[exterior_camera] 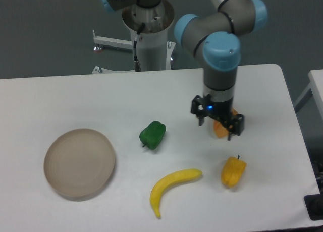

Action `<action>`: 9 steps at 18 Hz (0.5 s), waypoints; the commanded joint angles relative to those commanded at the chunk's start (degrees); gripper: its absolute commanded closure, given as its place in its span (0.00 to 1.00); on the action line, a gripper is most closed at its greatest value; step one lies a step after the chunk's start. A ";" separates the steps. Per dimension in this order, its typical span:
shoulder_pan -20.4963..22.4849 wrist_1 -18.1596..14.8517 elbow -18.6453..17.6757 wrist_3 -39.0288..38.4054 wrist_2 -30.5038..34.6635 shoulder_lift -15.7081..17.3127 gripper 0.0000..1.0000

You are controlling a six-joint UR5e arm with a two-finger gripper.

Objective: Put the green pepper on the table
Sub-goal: 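Raise the open gripper and move it toward the orange pepper slice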

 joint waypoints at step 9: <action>0.62 0.18 -0.26 1.41 1.23 -0.09 0.00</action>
